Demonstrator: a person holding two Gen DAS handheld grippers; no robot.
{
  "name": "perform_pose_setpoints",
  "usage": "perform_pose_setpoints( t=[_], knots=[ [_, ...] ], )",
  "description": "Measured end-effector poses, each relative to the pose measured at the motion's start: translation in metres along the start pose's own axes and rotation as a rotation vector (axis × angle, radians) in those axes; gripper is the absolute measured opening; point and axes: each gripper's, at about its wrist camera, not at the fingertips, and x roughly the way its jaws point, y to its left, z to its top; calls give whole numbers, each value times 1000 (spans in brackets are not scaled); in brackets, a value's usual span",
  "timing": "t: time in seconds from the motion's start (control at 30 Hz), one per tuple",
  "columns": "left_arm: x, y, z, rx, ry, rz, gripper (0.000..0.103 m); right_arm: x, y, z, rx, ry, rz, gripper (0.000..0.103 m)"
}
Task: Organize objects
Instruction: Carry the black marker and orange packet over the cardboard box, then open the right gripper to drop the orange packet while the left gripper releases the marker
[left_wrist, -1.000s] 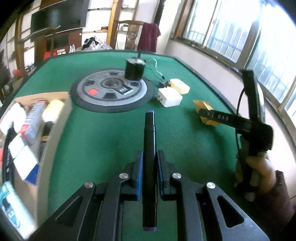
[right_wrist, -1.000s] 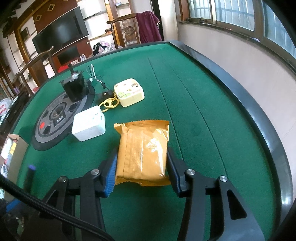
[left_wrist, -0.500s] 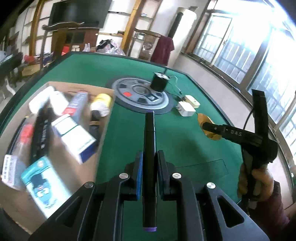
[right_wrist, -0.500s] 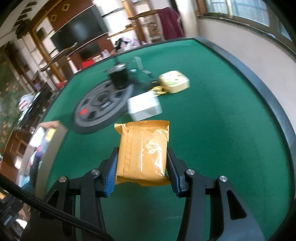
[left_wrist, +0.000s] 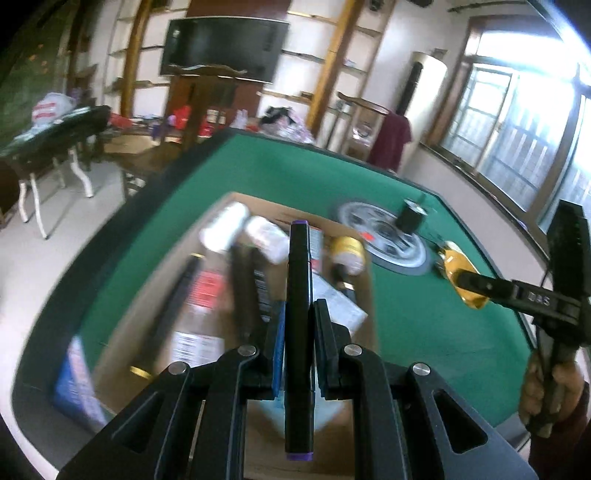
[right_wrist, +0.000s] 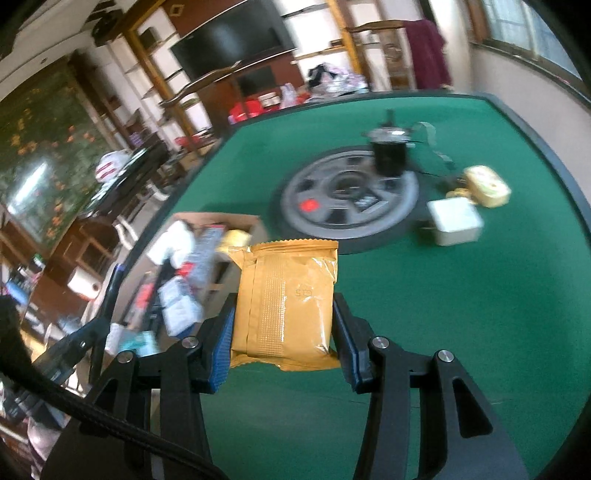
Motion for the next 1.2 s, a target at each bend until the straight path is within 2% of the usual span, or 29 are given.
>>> perform_pose_setpoints(
  t=[0.3, 0.6, 0.8, 0.9, 1.2],
  knots=[
    [27, 32, 10, 10, 32, 82, 12, 45, 69, -1, -93, 76, 79, 46],
    [54, 43, 15, 13, 96, 90, 12, 91, 114, -18, -120, 174, 142, 46],
    [67, 46, 17, 24, 131, 106, 12, 116, 126, -25, -142, 200, 116, 46],
    [72, 55, 17, -2, 144, 112, 12, 124, 127, -23, -138, 200, 117, 46],
    [74, 68, 17, -38, 145, 117, 12, 124, 143, -29, -273, 116, 34, 46]
  ],
)
